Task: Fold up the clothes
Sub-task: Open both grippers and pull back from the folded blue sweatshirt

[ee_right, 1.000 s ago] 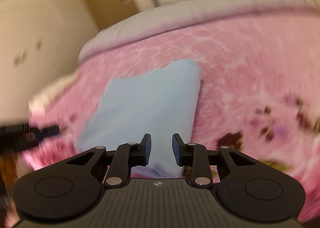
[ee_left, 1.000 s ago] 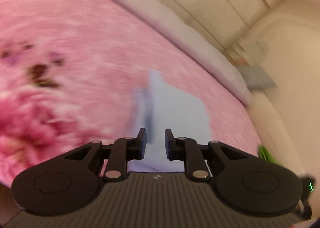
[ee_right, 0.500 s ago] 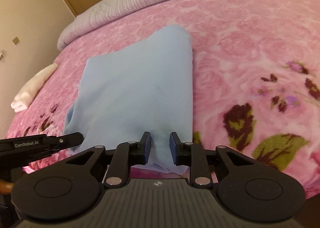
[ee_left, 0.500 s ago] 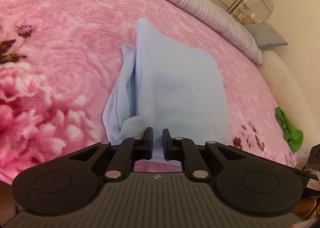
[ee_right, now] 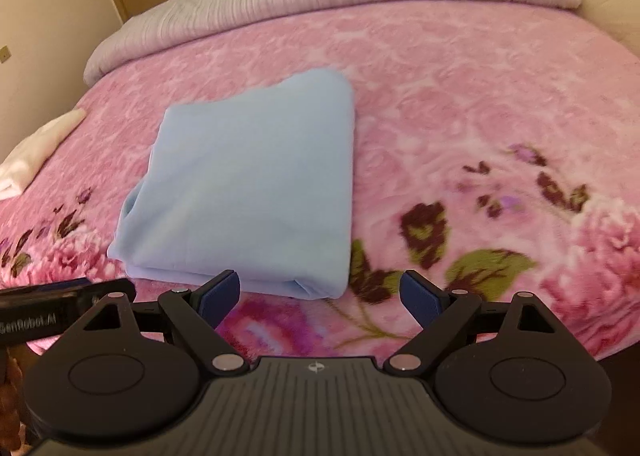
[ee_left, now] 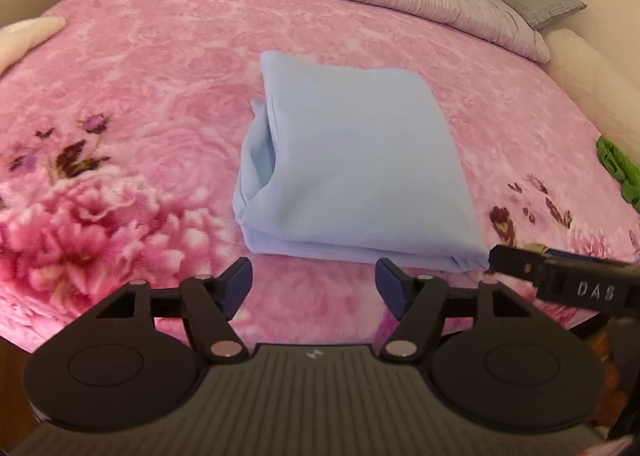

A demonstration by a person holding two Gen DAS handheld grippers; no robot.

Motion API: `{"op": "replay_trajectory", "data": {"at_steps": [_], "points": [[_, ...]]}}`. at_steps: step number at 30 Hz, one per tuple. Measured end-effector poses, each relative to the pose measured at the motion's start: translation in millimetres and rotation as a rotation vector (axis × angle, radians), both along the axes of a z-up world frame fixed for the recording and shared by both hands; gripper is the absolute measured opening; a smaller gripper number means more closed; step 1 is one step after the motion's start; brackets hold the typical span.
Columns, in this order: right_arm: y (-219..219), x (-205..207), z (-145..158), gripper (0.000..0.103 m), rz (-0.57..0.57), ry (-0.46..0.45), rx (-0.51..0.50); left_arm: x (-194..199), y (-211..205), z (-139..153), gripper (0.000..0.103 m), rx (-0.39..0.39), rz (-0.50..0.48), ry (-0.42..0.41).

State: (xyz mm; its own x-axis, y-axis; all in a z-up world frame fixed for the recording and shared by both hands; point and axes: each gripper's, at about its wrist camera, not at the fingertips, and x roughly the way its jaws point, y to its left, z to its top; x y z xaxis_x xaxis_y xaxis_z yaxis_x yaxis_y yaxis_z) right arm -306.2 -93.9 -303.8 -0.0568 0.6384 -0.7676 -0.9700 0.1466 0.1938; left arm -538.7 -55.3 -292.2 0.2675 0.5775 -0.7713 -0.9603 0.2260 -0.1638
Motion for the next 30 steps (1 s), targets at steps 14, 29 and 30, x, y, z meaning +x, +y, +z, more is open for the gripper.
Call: {"op": "replay_trajectory", "data": {"at_steps": [14, 29, 30], "points": [[-25.9, -8.4, 18.7, 0.089, -0.031, -0.081, 0.011, 0.6, -33.4, 25.1, 0.077, 0.079, 0.01, 0.09], [-50.1, -40.3, 52.2, 0.089, -0.028, -0.215, 0.05, -20.2, -58.7, 44.9, 0.079, 0.151, 0.024, 0.039], [-50.3, -42.7, 53.6, 0.089, -0.022, -0.22, 0.048, -21.8, -60.0, 45.8, 0.08, 0.154, 0.028, 0.037]]}}
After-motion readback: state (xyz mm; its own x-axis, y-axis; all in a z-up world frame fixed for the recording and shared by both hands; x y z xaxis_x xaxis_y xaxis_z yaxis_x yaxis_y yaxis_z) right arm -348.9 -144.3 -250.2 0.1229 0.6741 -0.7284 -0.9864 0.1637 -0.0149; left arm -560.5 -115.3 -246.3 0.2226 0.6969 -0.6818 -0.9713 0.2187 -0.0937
